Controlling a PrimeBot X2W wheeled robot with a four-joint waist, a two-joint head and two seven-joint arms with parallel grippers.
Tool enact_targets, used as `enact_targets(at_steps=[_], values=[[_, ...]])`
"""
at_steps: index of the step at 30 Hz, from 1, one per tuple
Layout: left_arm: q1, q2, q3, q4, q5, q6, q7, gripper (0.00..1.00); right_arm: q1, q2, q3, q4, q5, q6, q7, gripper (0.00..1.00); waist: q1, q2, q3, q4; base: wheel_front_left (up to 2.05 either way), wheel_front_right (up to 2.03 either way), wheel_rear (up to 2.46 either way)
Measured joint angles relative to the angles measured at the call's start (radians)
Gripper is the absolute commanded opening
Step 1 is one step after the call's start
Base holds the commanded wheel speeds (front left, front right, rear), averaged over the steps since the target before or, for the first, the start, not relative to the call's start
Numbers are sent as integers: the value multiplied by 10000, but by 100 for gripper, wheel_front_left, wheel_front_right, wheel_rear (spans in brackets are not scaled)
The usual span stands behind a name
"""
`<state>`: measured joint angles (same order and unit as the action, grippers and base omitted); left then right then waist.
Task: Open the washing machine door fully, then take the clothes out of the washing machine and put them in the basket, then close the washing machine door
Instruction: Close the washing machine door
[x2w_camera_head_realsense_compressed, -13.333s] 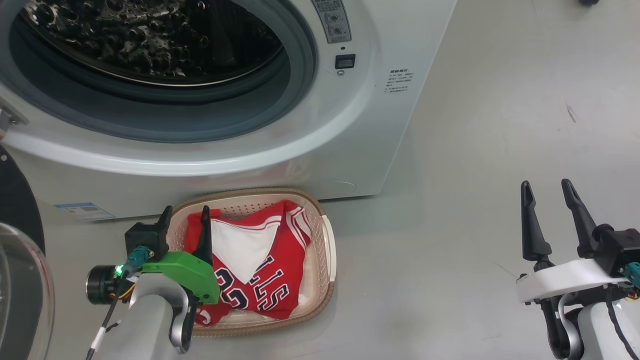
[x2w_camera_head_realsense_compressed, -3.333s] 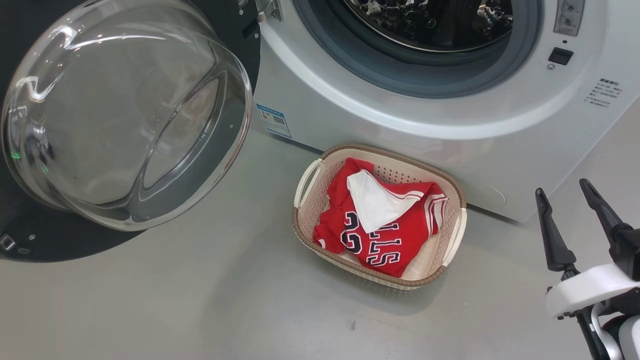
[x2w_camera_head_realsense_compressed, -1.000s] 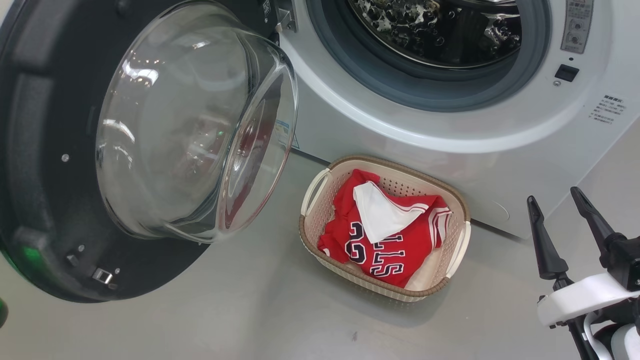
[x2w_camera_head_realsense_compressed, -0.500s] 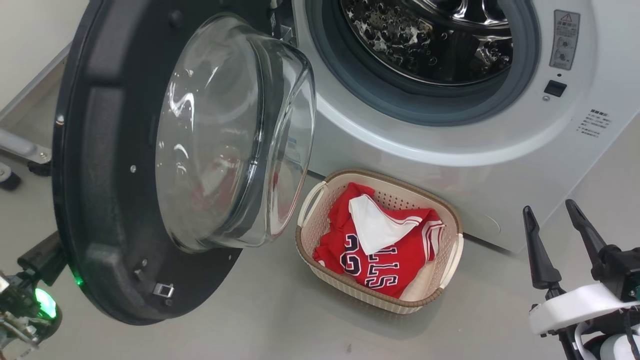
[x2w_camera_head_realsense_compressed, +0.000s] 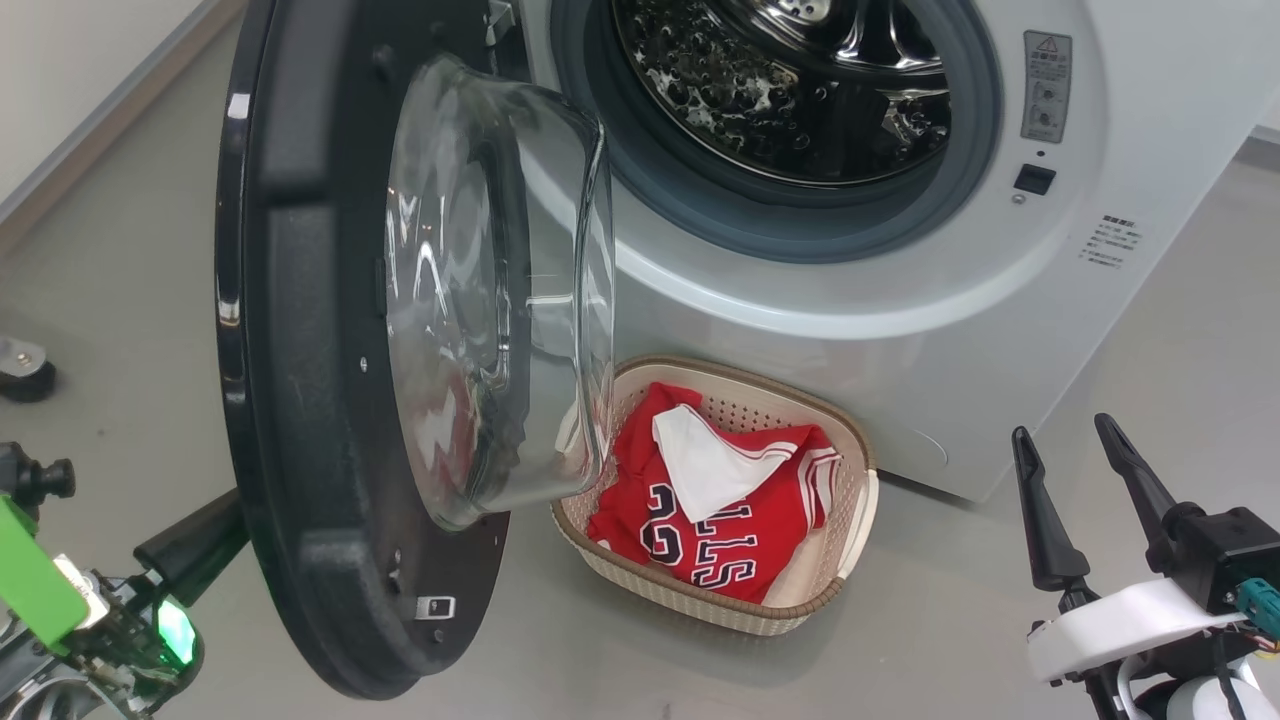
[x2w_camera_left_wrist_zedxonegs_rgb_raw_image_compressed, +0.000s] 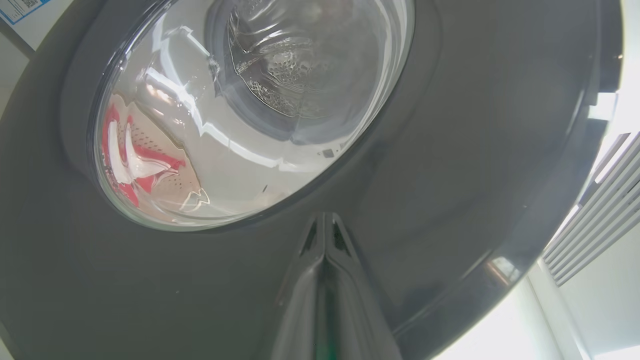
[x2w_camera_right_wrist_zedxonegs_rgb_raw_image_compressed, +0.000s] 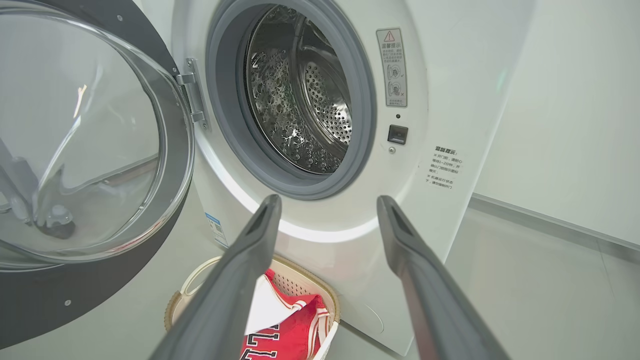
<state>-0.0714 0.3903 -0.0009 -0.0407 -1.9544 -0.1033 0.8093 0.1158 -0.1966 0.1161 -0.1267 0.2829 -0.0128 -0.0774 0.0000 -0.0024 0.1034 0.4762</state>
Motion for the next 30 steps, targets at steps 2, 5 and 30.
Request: enact_targets(at_steps=[2, 5, 30], values=[[21, -38, -63, -105, -8, 0, 71, 0, 0, 56, 29, 6, 0, -2, -33, 100, 0, 0, -11, -144, 0, 0, 0], [83, -127, -132, -288, -8, 0, 82, 0, 0, 88, 48, 50, 0, -2, -77, 100, 0, 0, -13, -379, 0, 0, 0], [-259, -775, -637, -953, 38, 276, -288, 0, -241, 366, 81, 186, 77, -165, -430, 100, 1, 0, 359, -2992, 0, 0, 0]])
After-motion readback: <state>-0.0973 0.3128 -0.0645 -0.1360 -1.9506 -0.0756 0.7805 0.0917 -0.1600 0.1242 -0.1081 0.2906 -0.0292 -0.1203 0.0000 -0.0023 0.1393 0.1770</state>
